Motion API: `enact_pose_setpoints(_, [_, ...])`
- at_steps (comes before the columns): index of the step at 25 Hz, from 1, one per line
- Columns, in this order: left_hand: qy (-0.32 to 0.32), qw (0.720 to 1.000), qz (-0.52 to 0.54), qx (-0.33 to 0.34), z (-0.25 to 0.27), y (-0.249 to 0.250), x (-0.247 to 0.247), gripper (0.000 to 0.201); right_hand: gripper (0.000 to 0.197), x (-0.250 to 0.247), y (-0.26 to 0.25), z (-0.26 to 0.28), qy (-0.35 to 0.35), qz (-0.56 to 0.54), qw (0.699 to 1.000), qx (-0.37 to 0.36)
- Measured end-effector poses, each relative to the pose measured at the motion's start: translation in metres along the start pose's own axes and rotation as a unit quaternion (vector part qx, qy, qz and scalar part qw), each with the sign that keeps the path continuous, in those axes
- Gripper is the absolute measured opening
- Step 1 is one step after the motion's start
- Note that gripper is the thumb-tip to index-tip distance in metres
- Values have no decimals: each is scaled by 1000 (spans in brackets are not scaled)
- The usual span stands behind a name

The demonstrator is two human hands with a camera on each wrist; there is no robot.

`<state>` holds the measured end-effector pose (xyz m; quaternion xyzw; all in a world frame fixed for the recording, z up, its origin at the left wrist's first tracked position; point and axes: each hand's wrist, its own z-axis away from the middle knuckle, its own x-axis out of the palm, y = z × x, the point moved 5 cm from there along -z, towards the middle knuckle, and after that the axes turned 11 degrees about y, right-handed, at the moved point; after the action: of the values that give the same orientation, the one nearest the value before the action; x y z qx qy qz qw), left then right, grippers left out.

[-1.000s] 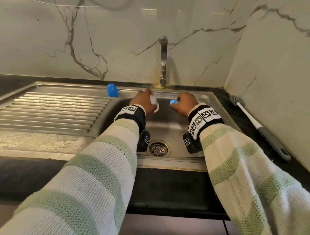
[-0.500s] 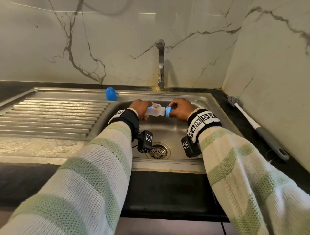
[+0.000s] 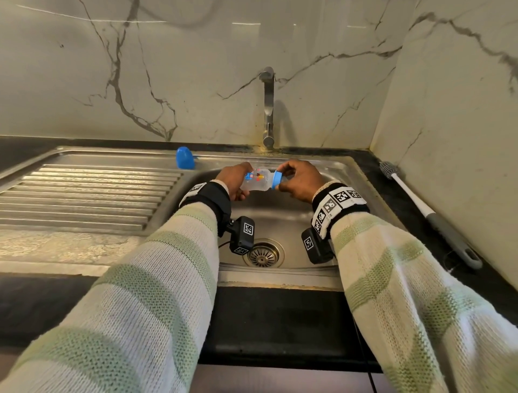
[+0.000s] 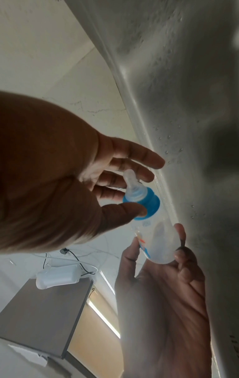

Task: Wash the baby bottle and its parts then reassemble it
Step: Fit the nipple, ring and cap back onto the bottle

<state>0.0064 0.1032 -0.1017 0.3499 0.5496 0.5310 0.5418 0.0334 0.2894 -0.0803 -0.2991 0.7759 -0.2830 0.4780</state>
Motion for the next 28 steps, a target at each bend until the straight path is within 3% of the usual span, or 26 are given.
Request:
enact_pose_setpoints(14, [42, 999, -16, 22, -6, 3, -3, 42, 39, -6, -11, 5, 1, 3, 999, -33])
enact_pose_setpoints(22, [-1, 999, 51, 2, -4, 3, 1, 42, 36, -1, -7, 5, -12, -52, 999, 12])
enact_pose_setpoints(28, [-23, 991, 128, 27, -1, 9, 2, 43, 24, 2, -4, 5, -23, -61, 997, 47])
